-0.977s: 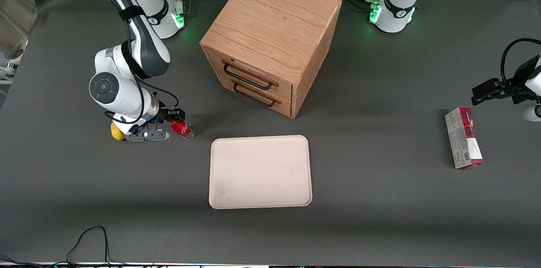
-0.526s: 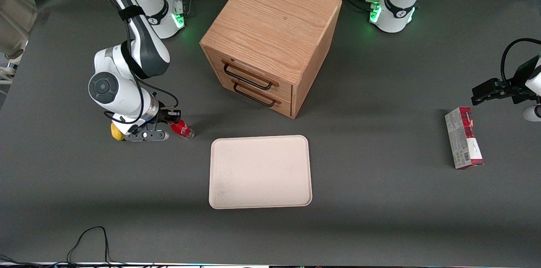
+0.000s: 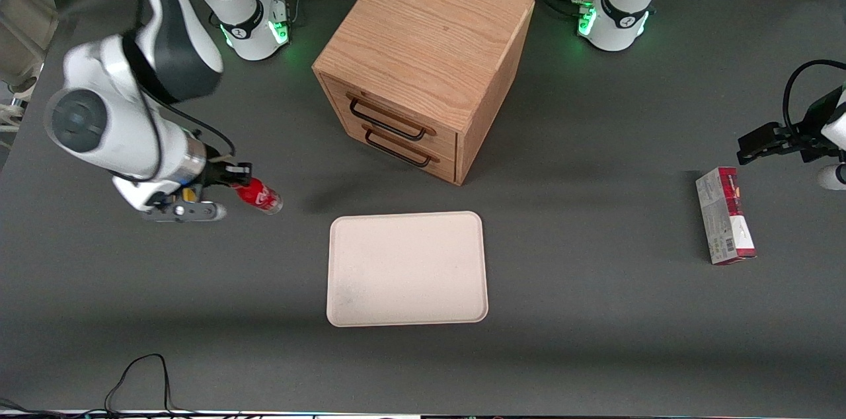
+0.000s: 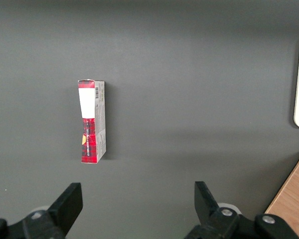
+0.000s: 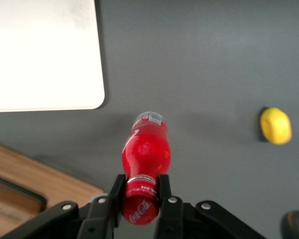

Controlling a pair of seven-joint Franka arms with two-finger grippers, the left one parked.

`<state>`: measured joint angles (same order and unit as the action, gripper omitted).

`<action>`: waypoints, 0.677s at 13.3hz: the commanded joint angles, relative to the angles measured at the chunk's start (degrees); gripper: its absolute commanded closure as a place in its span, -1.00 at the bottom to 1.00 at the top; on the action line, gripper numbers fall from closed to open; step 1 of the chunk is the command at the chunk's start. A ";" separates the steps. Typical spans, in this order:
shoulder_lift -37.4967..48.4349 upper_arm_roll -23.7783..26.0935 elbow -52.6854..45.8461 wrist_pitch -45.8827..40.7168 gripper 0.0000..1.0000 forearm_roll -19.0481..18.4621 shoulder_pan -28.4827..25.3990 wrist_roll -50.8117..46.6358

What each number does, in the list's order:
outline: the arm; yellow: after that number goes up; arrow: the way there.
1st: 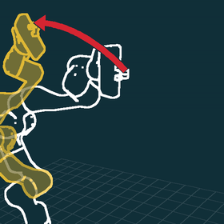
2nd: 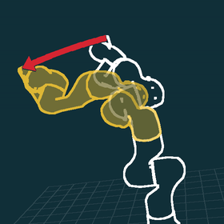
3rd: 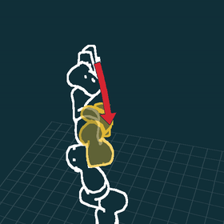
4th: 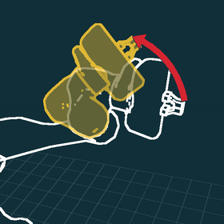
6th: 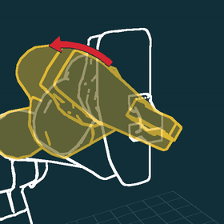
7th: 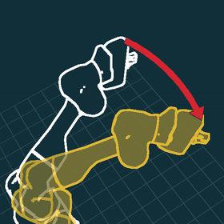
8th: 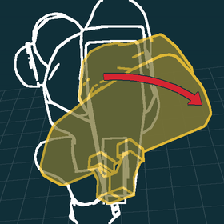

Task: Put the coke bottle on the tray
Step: 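Carry the held bottle over to the cream tray's edge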

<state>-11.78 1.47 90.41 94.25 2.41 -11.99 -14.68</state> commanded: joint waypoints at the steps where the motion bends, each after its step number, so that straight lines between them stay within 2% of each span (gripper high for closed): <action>1: -1.22 -0.67 -13.81 -13.09 1.00 0.05 0.12 -1.41; 3: -4.81 -0.67 -23.30 -22.58 1.00 -0.03 0.91 -1.32; 4: -6.22 -0.67 -26.39 -24.10 1.00 -0.12 0.91 -1.32; 9: -10.78 -0.50 -30.88 -24.47 1.00 -0.12 0.83 -1.58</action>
<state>-18.22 0.88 66.01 71.84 2.41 -10.86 -14.68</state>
